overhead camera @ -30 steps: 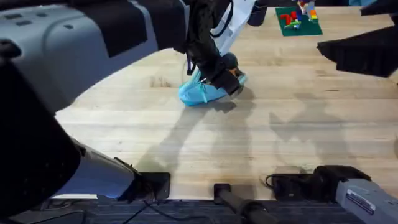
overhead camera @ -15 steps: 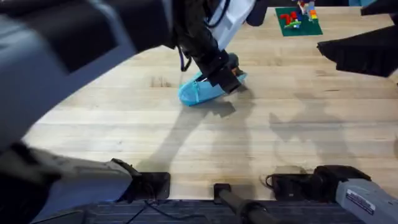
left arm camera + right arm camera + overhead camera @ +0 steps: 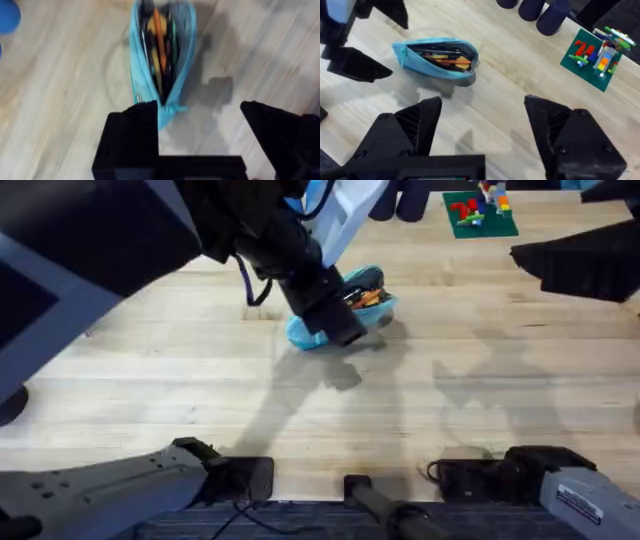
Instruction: Unzip the bag, pick up the pens from the table one at a time and place them inside, then zip the bag closed.
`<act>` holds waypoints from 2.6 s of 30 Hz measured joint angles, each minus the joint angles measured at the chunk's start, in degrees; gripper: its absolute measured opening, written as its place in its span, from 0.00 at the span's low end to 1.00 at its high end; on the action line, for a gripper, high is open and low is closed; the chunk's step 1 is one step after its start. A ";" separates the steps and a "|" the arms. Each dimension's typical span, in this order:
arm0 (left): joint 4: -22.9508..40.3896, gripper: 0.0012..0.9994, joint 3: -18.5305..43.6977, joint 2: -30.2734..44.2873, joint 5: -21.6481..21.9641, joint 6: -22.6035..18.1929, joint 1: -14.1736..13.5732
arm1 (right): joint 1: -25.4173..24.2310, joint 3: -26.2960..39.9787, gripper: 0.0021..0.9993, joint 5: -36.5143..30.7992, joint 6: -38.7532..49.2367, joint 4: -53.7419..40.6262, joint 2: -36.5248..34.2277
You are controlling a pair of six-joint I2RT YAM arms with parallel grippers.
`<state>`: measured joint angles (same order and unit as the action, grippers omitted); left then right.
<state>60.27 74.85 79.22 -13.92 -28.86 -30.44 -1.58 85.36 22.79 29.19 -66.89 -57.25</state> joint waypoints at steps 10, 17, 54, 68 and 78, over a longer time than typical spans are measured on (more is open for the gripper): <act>7.05 1.00 0.00 -0.04 8.32 -0.33 0.00 | 0.21 0.00 1.00 -0.04 0.00 0.00 0.02; 7.43 1.00 0.00 -3.51 9.47 -0.33 0.03 | 2.32 0.00 1.00 -0.02 0.00 0.00 0.01; -3.66 0.99 -32.12 -40.35 -3.29 -8.92 18.82 | 2.56 0.00 1.00 -0.03 0.00 0.44 -3.77; -11.55 0.99 -36.39 -39.71 -11.84 -9.14 30.07 | 6.27 0.00 1.00 -0.04 0.00 0.46 -3.72; -11.69 0.99 -36.39 -38.79 -13.52 -9.14 30.42 | 10.63 0.00 1.00 -0.02 -2.20 0.59 -3.72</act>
<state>48.57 38.46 40.43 -27.44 -38.00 -0.01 9.04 85.36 22.76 26.99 -66.30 -60.97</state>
